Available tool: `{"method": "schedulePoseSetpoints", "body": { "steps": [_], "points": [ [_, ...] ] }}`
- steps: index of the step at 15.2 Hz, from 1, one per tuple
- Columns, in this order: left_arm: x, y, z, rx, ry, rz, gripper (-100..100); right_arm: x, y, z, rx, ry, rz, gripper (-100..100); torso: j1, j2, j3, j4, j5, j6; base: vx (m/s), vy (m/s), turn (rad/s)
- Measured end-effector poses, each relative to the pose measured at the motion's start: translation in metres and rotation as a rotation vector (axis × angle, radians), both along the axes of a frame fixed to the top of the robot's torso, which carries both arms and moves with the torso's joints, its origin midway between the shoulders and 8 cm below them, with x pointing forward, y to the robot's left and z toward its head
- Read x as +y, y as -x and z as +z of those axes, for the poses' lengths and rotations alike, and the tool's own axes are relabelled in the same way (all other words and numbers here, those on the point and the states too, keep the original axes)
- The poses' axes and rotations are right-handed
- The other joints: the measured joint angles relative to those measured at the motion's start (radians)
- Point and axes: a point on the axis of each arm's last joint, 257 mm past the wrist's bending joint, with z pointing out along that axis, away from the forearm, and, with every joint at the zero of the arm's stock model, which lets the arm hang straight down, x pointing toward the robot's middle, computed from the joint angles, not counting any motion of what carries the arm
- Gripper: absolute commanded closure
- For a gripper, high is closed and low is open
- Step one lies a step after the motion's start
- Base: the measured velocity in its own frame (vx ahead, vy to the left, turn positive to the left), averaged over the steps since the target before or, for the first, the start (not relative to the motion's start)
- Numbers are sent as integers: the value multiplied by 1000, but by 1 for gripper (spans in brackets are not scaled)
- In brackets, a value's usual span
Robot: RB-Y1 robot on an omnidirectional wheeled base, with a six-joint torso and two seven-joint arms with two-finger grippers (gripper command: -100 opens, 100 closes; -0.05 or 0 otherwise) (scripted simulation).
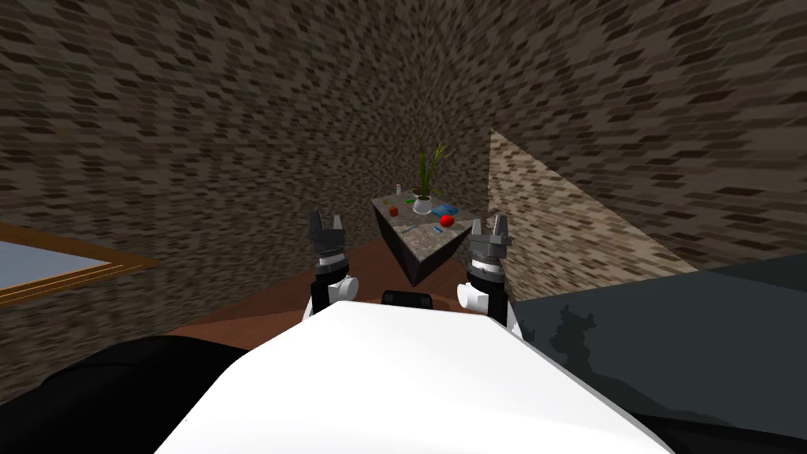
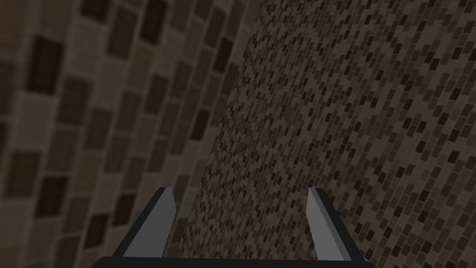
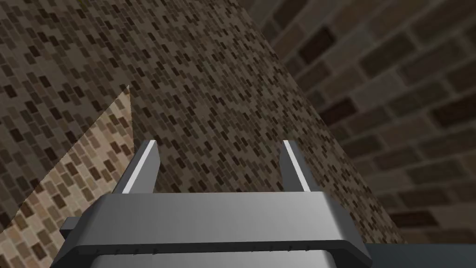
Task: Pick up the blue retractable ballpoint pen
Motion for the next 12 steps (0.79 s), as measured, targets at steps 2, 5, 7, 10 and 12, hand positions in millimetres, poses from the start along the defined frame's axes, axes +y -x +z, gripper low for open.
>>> {"method": "schedulePoseSetpoints", "body": {
  "steps": [2, 5, 7, 10, 12],
  "points": [
    [0, 0, 0, 0, 0, 0, 0, 5, -1, -3, 15, 40, 12, -100, 1, 0, 0, 0, 0, 0, -8, 41, 91],
    [0, 0, 0, 0, 0, 0, 0, 10, -3, -12, 44, 104, 30, -100, 3, 0, 0, 0, 1, 0, -5, 56, 87],
    [0, 0, 0, 0, 0, 0, 0, 16, -4, -17, 65, 151, 43, -100, 4, 1, 0, 0, 1, 0, -5, 53, 118],
    [0, 0, 0, 0, 0, 0, 0, 23, -7, -28, 104, 230, 59, -100, 4, 0, 0, 0, 1, 0, -2, 58, 107],
    [0, 0, 0, 0, 0, 0, 0, 27, -8, -38, 133, 288, 71, -100, 5, 1, 0, 0, 1, -1, -11, 83, 152]
  ]
}}
